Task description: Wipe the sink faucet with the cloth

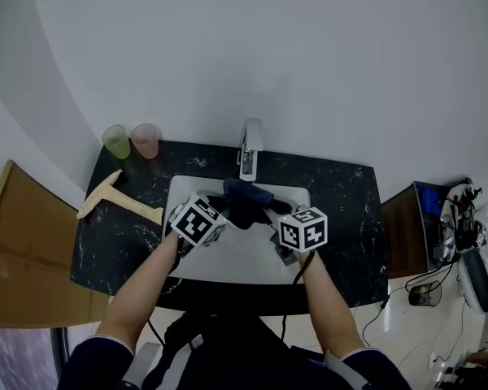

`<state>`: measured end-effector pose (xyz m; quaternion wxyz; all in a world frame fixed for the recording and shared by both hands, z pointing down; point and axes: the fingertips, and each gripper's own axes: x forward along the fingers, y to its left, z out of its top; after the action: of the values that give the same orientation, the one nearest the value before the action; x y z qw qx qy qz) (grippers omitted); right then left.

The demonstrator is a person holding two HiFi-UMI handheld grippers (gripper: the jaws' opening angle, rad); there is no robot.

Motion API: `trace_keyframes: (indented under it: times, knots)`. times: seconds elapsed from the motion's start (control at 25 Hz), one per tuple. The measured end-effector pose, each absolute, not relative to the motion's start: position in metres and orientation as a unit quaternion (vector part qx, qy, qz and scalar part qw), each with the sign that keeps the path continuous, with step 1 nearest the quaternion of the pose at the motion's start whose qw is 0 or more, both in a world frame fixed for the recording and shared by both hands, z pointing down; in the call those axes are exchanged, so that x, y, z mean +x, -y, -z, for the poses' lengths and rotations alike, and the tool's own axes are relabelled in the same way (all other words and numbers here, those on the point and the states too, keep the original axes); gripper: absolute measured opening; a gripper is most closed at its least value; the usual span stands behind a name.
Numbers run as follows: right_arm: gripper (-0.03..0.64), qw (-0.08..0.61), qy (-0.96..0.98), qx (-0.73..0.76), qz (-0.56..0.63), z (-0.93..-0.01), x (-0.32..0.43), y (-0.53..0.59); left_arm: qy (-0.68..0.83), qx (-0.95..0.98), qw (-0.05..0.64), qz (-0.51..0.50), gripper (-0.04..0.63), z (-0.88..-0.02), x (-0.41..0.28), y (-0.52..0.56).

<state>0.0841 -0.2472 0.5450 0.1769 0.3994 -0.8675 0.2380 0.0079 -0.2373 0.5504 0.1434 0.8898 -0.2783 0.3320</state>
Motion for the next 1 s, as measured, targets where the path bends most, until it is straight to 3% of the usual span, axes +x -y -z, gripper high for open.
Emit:
trace_keyframes:
  times: [0.36,1.0]
  knots:
    - [0.044,0.158,0.860,0.421,-0.241,-0.539,0.089,0.293,0.314,0.885,0.130,-0.318,0.057,-0.542,0.011,0.282]
    - [0.044,0.182,0.859,0.429,-0.212,-0.530,0.091,0.370,0.319,0.884,0.111,-0.324,0.057,-0.536,0.014,0.363]
